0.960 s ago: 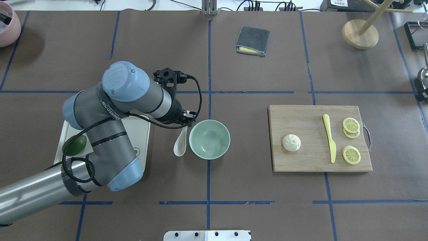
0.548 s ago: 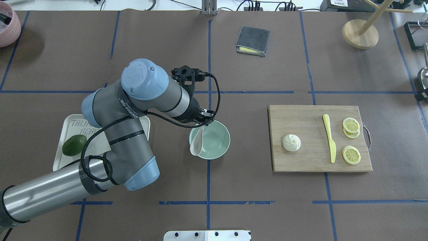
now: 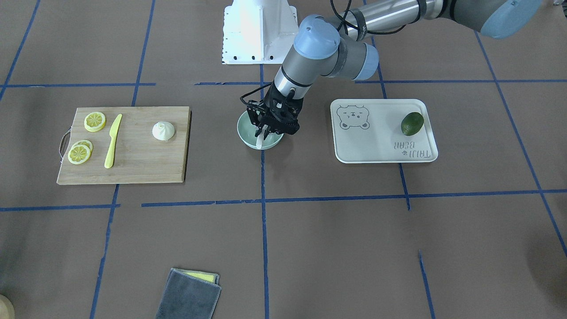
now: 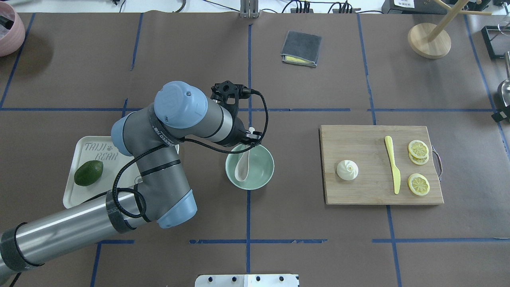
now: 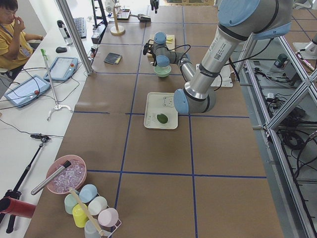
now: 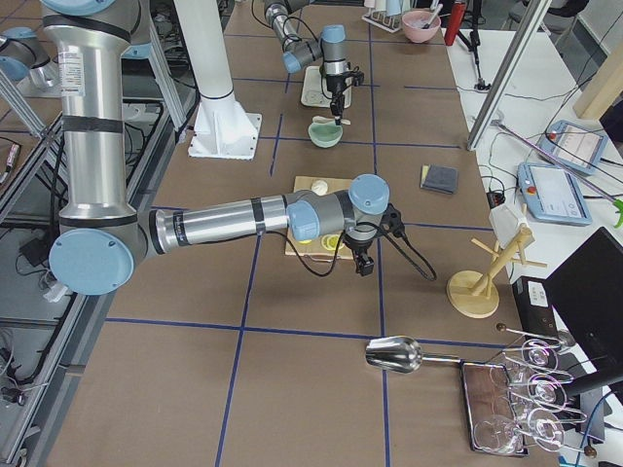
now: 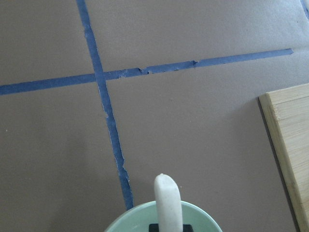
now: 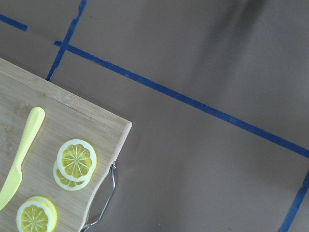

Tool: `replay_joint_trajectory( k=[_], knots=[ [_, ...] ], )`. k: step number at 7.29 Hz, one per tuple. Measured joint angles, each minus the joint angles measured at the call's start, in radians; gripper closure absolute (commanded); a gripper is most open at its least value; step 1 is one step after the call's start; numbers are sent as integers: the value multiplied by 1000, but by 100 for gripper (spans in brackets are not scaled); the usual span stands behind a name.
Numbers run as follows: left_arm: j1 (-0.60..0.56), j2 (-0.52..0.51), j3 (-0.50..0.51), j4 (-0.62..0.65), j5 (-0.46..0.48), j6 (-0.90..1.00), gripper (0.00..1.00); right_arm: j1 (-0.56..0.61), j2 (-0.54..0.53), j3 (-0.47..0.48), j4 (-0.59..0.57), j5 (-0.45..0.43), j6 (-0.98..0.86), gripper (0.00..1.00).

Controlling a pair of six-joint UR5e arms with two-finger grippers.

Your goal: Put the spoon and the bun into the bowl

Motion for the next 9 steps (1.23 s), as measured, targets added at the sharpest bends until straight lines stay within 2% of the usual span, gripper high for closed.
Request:
replay_joint_trajectory(
  k=[1,2,3,6,8,9],
  knots=[
    [1,-6,3,-2,8,-1,63,-3,1,-1,0,0,1,0],
    [1,-9,7,-3,20,-1,35,-7,1,-1,0,0,3,0],
    [1,-11,13,-5,29,0,28,-12,2,-2,2,0,4,0],
    [-15,13,2,-4,33,2,27,-56,10,17,29,19,58,0],
    [-65,104,-74,17,19,14,28,-183,65,98,38,10,346,0],
    [-103,142,-110,50,-3,50,28,-280,102,141,68,-45,552,3]
  ],
)
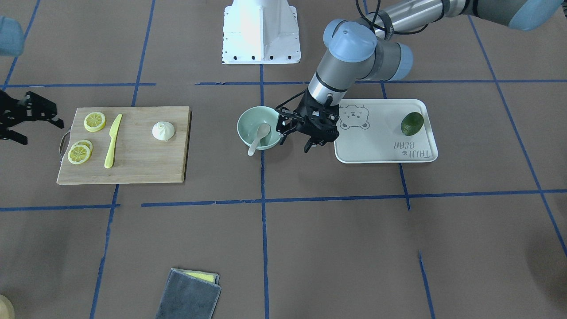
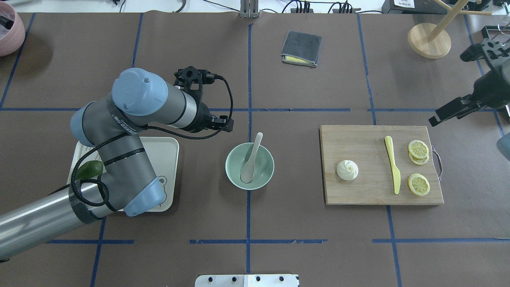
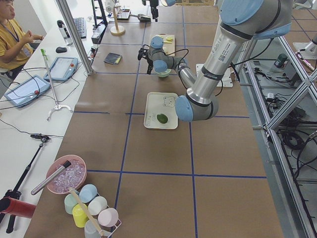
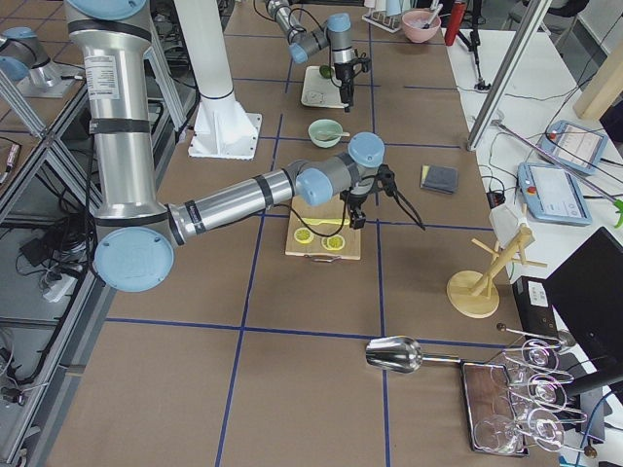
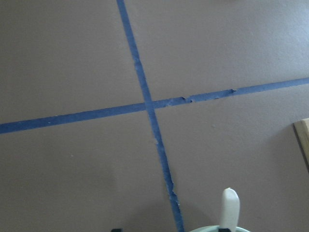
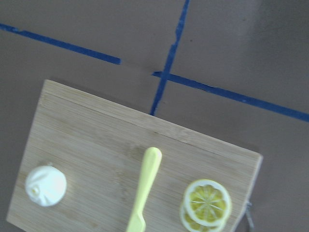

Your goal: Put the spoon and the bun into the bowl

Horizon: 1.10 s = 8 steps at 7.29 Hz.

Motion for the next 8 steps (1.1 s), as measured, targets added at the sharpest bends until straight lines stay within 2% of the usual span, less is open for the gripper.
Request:
replay_joint_trajectory(
  k=[2,3,4,7,8],
  knots=[
    [-85,75,-76,62,-30,146,27,-252,64,38,120,-229,417,6],
    [-114,120,-121,73,-35,196,27,-363,84,42,145,-338,544,8],
    [-129,145,-150,78,-36,217,27,-438,88,39,154,-406,609,8],
    [-139,158,-171,82,-33,216,23,-500,95,-15,160,-450,647,9],
    [-140,159,-173,82,-31,214,23,-501,97,-24,161,-451,648,14]
  ],
)
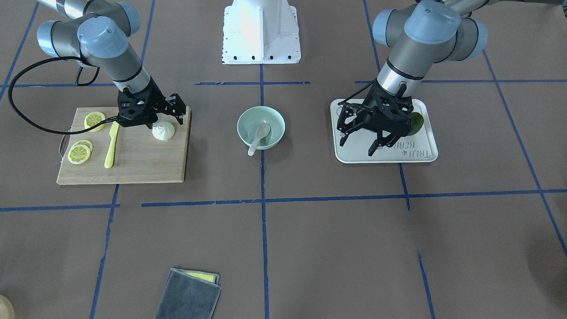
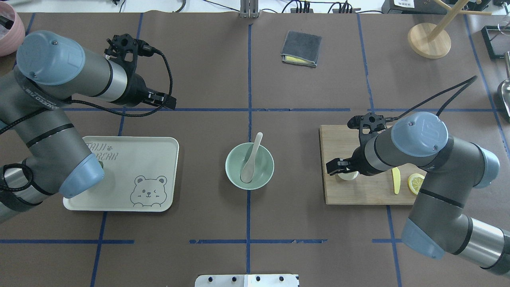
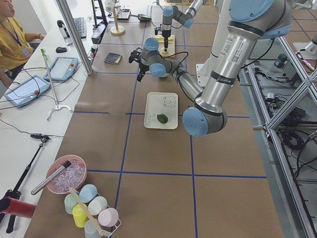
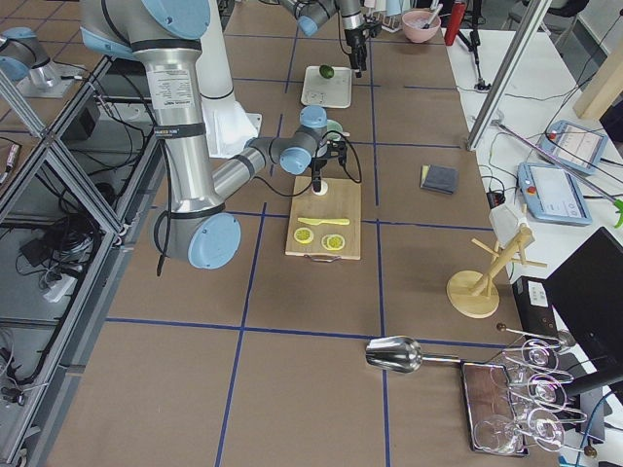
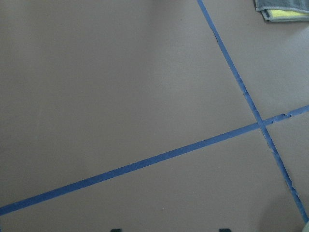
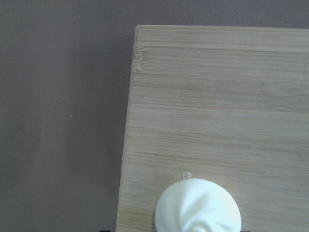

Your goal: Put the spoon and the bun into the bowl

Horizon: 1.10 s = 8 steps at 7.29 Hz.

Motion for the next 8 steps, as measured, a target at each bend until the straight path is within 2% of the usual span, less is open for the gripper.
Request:
replay_joint_trajectory(
  k=[4,6,8],
  knots=[
    [-4,2,-4,0,1,-2,23,-1,-4,-10,-5,-23,0,34],
    [-7,2,-2,0,2,-1,23,-1,-2,-12,-7,-28,0,72],
    [-8,2,2,0,2,-1,23,-1,1,-12,-7,-28,0,84]
  ],
)
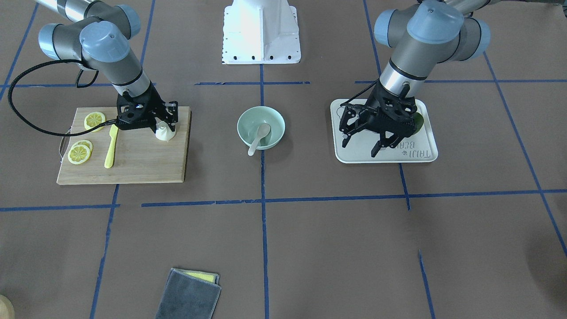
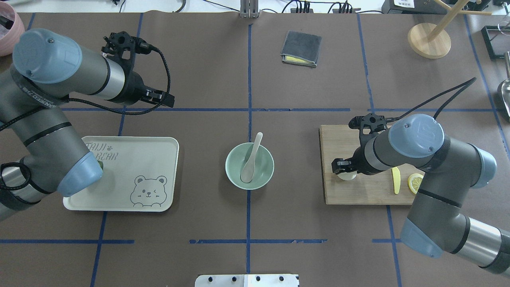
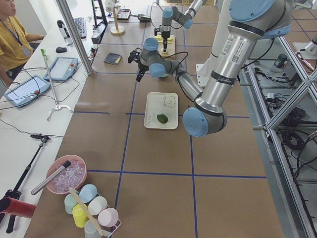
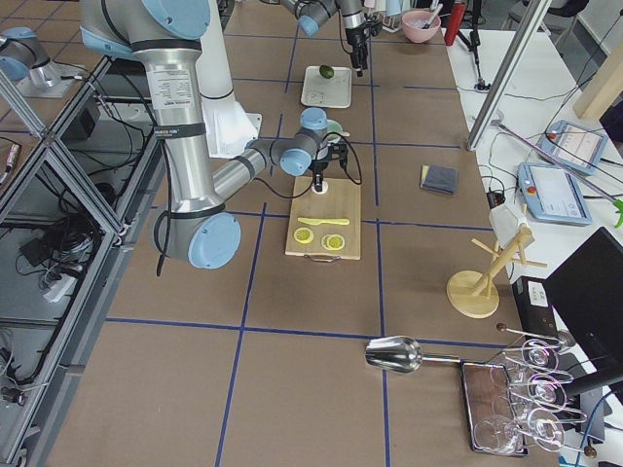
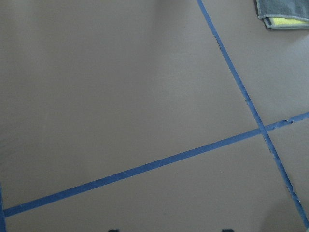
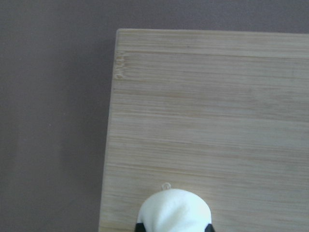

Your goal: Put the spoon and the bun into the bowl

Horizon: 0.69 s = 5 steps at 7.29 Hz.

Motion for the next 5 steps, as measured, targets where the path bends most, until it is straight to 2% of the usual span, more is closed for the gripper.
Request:
replay_joint_trajectory(
  k=[3,5],
  knots=[
    [-17,2,-11,-1,-3,6,23,1,34,14,-6,3,5,80],
    [-43,17,-46,-1,-16,11,23,-6,164,9,-55,2,82,74]
  ],
)
